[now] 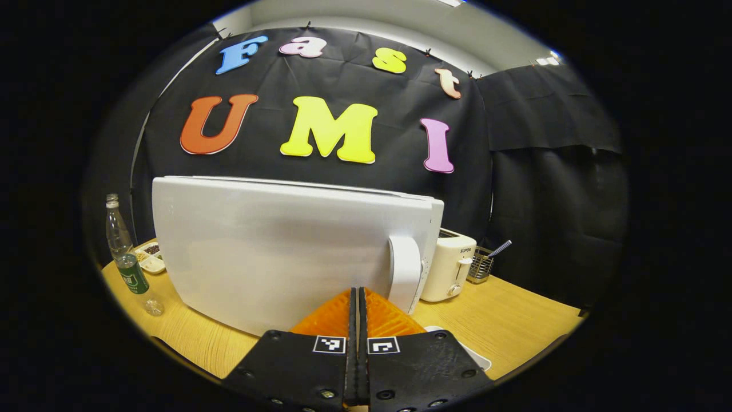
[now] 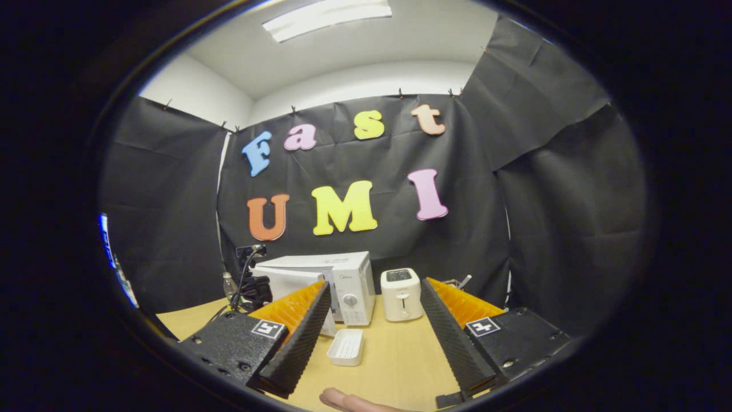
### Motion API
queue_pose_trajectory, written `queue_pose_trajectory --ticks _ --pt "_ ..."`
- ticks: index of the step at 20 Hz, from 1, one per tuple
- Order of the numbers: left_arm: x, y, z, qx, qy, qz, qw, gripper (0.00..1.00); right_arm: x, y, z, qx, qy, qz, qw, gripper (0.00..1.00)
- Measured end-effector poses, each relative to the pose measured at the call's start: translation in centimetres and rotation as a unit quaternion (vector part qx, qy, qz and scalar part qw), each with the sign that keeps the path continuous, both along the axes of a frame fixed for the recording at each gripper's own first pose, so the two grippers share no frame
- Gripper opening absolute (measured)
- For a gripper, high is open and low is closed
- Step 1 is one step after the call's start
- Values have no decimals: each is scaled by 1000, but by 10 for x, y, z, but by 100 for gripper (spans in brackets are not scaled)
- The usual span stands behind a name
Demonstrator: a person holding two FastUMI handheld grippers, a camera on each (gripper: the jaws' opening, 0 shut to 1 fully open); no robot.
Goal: Open the microwave oven with the left hand, put the food in, and close the microwave oven.
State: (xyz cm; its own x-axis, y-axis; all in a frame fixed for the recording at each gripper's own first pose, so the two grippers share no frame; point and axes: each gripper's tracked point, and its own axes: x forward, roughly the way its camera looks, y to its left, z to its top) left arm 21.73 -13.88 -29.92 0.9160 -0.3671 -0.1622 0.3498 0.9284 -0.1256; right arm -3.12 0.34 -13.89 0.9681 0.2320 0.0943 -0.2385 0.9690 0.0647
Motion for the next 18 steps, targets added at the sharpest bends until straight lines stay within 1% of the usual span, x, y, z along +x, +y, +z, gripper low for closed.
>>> queue_pose_trajectory --ticks 4,5,7,9,11,13,14,15,18 --pt "24 -2 10 -21 8 10 1000 0 5 -5 9 -8 -4 4 1000 100" --pt "29 -1 10 -15 6 17 1000 0 8 -10 7 -11 -2 1 1000 100" --pt "36 -4 6 -10 10 16 1000 0 16 -21 3 -12 7 -7 1000 100" --pt "44 -9 4 -5 11 17 1000 0 24 -24 1 -8 13 -4 1000 100" --pt "56 -11 1 5 10 25 1000 0 32 -30 -1 -5 14 -5 1000 100" --pt "71 -14 0 18 15 33 999 0 42 -37 -4 1 16 -16 1000 100" --pt "68 -15 0 15 19 31 999 1 44 -40 -6 4 19 -20 1000 100" --pt "70 -16 2 10 19 31 999 5 43 -41 -9 4 24 -21 999 100" --pt "68 -16 -2 4 25 24 999 4 39 -42 -8 4 28 -28 999 100"
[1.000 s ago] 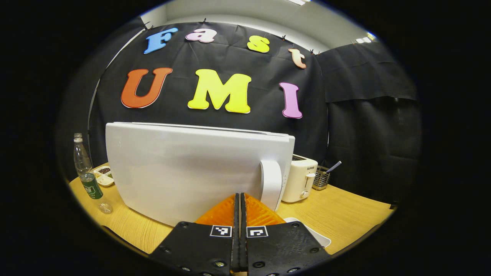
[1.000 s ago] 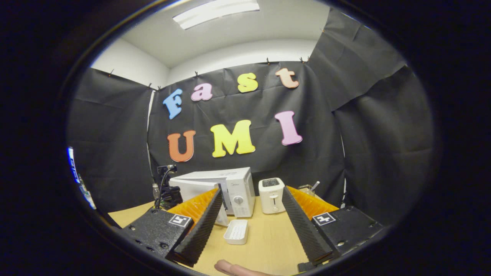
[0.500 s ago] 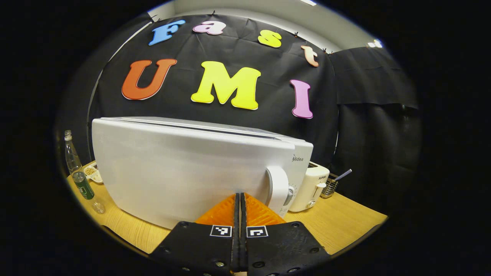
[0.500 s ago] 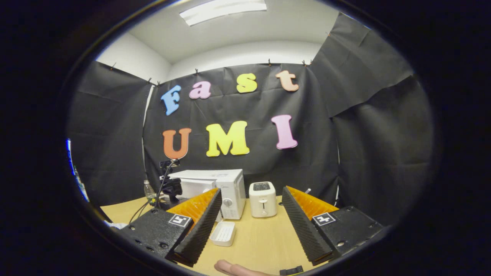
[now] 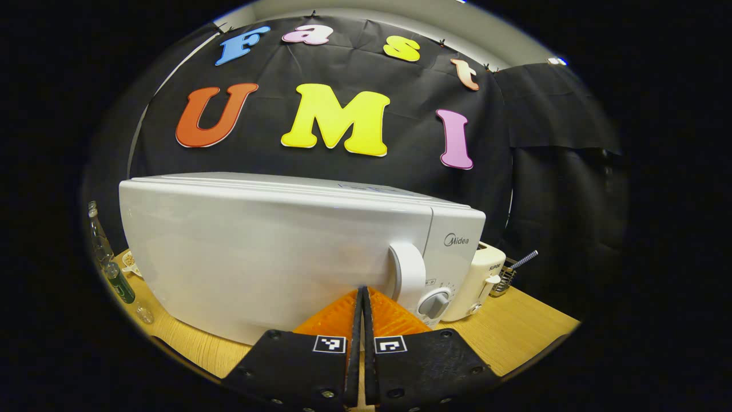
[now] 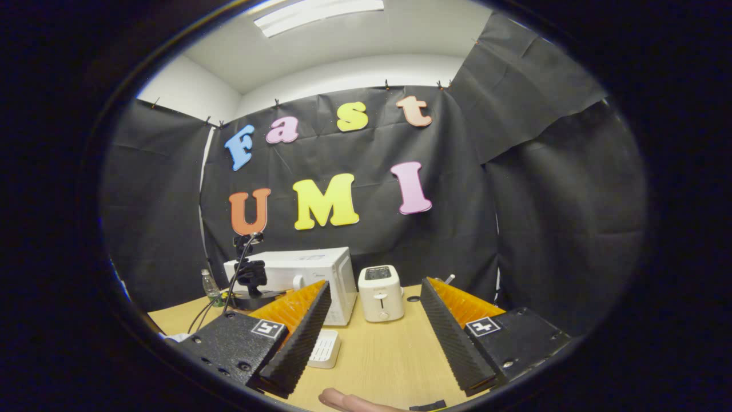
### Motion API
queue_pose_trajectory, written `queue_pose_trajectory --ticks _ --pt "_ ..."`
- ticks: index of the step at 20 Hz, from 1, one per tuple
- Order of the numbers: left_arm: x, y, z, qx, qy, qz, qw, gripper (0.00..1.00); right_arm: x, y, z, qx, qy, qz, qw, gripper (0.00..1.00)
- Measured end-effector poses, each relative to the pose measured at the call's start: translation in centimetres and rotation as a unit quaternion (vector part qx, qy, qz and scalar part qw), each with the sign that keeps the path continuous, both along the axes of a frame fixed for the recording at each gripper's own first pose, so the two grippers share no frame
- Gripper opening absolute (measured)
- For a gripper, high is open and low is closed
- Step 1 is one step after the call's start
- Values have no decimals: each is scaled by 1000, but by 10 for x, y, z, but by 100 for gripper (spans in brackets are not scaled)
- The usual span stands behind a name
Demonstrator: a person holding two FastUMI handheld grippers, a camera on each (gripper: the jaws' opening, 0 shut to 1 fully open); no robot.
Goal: Open the microwave oven with the left hand, put the food in, and close the microwave oven.
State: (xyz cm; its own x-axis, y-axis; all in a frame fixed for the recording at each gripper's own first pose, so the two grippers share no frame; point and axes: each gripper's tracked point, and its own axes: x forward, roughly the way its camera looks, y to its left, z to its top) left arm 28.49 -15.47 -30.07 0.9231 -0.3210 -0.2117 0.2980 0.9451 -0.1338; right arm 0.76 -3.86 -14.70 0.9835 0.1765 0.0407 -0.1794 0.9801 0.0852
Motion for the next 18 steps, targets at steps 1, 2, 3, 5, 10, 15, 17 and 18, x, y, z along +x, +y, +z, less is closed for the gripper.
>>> queue_pose_trajectory --ticks 1,2,3,5,10,15,17,18 --pt "-1 0 -1 -8 5 -2 1000 4 -3 1 1 -2 1 -2 1000 100" --pt "0 -2 -1 -12 6 -3 1000 3 -8 3 0 -7 0 -1 1000 100" --pt "-1 -2 -1 -6 7 -8 1000 3 -12 1 1 -4 -2 -5 1000 100" --pt "-3 5 -12 9 32 -1 999 3 -21 2 -1 4 4 -6 1000 100" --pt "-61 14 10 -10 53 -9 998 0 -48 6 4 -2 -2 -11 1000 100" --pt "-124 49 76 6 16 14 1000 2 -64 14 17 -4 -7 -20 1000 100" --pt "-154 57 103 6 2 12 1000 2 -64 18 21 -9 -6 -23 1000 100" --pt "-168 62 116 4 -8 13 1000 2 -62 19 22 -11 -3 -26 1000 100"
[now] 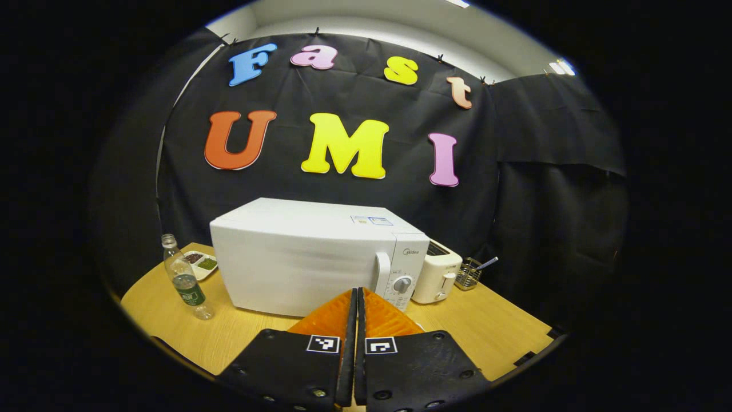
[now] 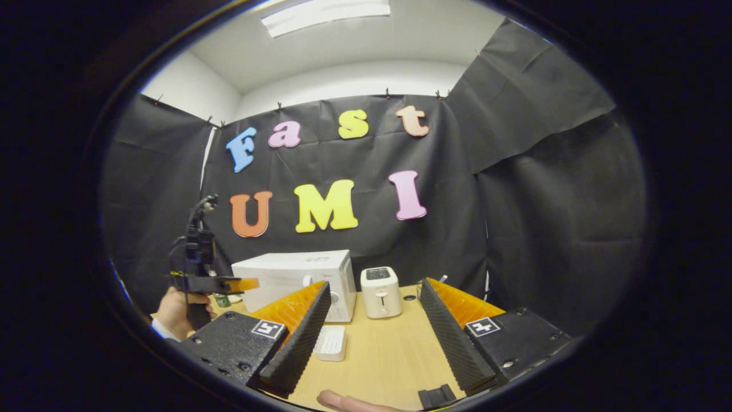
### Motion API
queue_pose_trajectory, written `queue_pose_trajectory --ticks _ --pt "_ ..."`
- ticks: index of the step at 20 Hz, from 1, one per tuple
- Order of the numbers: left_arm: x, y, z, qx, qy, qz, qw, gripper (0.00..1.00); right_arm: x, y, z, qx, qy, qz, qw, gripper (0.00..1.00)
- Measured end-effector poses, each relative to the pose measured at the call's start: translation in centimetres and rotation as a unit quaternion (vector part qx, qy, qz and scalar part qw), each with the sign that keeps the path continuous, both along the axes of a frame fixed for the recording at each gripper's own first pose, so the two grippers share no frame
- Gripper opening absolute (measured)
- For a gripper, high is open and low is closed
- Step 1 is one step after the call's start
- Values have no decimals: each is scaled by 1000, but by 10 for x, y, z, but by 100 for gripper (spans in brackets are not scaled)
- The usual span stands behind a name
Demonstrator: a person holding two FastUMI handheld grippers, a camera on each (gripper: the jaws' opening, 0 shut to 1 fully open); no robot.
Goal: Open the microwave oven with the left hand, put the food in, and close the microwave oven.
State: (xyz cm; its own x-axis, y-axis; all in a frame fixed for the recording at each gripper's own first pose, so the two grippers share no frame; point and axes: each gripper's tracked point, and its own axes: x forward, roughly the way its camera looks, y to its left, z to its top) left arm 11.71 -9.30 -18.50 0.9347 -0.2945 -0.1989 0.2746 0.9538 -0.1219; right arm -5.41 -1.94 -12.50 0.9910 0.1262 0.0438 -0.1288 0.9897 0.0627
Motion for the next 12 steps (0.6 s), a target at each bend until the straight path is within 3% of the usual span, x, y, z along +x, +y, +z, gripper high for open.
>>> queue_pose_trajectory --ticks 2,3,5,9,10,11,12 --pt "-26 18 25 2 -20 17 1000 2 2 7 3 -6 4 2 1000 100" --pt "-37 24 34 1 -28 23 999 2 2 11 5 -7 4 3 1000 89" --pt "-62 39 50 5 -41 45 998 2 1 18 12 -7 0 6 1000 89" --pt "-105 81 70 50 -76 110 990 92 0 26 26 -19 -6 -2 1000 89" --pt "-117 86 73 53 -81 115 989 91 -2 27 29 -20 -8 -4 1000 89" --pt "-126 90 76 53 -87 118 988 91 -3 31 31 -22 -8 -3 1000 100" --pt "-136 96 78 51 -91 122 987 92 -4 33 31 -26 -6 -2 1000 89"
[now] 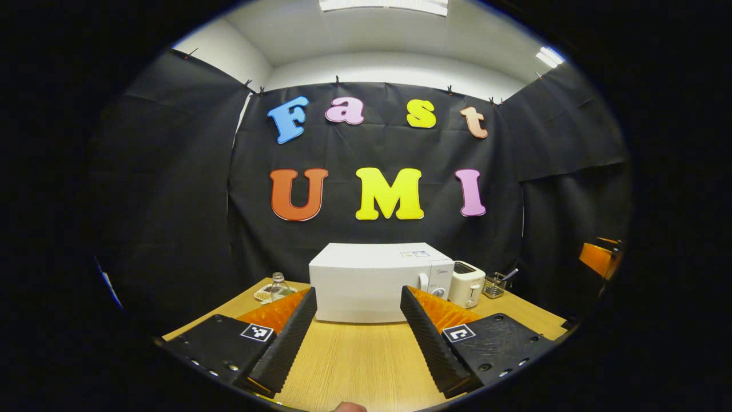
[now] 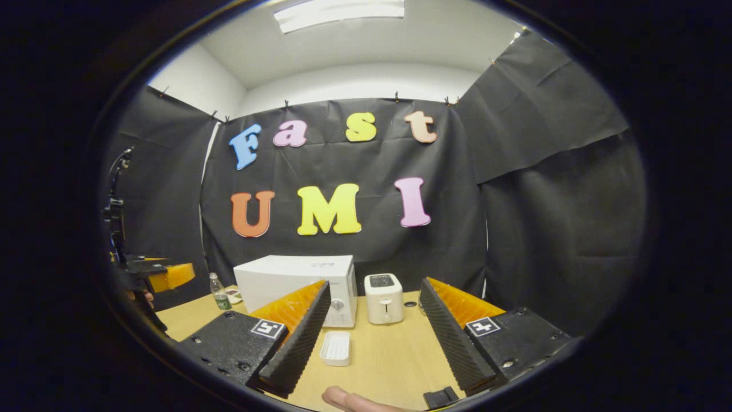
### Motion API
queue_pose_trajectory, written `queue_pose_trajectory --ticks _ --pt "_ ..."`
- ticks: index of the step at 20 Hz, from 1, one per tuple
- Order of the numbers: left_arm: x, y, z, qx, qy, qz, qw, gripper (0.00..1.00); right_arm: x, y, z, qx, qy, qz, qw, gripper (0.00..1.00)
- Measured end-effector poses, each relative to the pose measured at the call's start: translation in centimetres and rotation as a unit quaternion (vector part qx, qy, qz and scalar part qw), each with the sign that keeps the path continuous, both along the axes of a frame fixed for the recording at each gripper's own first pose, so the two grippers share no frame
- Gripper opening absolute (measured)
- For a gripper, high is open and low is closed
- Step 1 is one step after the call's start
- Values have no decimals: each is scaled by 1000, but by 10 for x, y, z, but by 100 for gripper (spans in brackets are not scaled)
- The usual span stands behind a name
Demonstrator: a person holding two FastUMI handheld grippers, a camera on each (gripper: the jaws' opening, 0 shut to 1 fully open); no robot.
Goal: Open the microwave oven with the left hand, put the food in, and close the microwave oven.
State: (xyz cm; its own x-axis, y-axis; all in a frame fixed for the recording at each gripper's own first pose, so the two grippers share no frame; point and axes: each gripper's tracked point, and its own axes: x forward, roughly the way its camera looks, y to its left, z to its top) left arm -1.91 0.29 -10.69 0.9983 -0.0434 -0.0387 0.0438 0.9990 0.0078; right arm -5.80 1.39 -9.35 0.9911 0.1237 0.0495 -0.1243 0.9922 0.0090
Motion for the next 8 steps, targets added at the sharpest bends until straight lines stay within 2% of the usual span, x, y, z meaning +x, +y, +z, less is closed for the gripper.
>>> queue_pose_trajectory --ticks 4,5,6,7,8 --pt "-27 14 8 -10 -2 19 1000 92 -10 7 10 -15 -7 0 1000 89" --pt "-31 17 8 -10 4 26 1000 92 -12 9 14 -17 -10 1 1000 100" --pt "-36 18 6 -10 9 31 999 92 -14 12 18 -19 -14 3 1000 89" --pt "-38 19 8 -8 10 33 999 92 -17 14 21 -22 -16 5 1000 89" --pt "-41 21 13 -3 7 36 999 81 -20 15 23 -23 -19 7 1000 100"
